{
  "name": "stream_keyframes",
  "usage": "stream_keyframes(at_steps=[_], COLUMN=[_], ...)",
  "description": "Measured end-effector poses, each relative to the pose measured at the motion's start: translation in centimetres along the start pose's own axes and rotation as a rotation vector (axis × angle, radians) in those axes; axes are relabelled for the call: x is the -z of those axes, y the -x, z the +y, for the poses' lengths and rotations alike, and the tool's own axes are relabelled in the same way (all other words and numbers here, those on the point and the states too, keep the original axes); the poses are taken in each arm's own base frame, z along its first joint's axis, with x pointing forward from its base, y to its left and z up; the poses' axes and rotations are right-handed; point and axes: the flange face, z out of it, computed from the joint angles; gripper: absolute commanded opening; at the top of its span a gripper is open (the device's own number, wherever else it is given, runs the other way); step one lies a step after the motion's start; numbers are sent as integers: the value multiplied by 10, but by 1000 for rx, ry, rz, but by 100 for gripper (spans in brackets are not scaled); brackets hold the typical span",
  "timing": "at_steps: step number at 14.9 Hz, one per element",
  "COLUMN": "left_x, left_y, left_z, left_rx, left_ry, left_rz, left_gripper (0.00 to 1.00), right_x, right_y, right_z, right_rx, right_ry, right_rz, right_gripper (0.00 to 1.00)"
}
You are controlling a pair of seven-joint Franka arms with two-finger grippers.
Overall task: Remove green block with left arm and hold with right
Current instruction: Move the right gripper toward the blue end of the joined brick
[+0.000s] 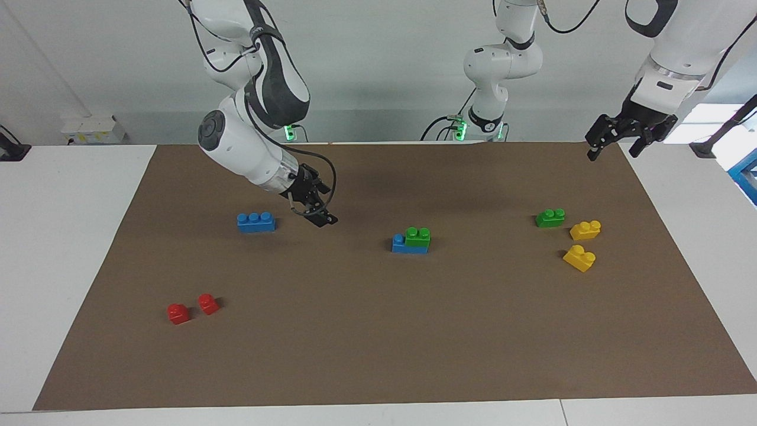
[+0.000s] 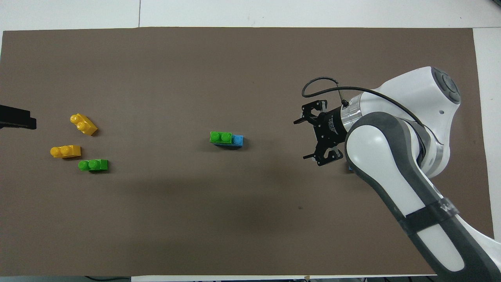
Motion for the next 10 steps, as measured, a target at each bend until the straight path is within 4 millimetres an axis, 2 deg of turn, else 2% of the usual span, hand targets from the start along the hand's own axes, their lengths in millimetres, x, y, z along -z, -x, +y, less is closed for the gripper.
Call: stream_keyframes(at_steps=[5, 10], left_x=[0, -1], left_y=[0, 0], left_z=[-1, -1], left_rx=[4, 16], left_ry=[0, 0], left_rz=[-1, -2], left_gripper=[100, 100], right_x=[-35, -57], right_y=[13, 16], right_z=[-6, -10], right_rx=[-78, -182], right_ry=[-54, -86], right_rz=[-105, -117], right_gripper=[95, 95])
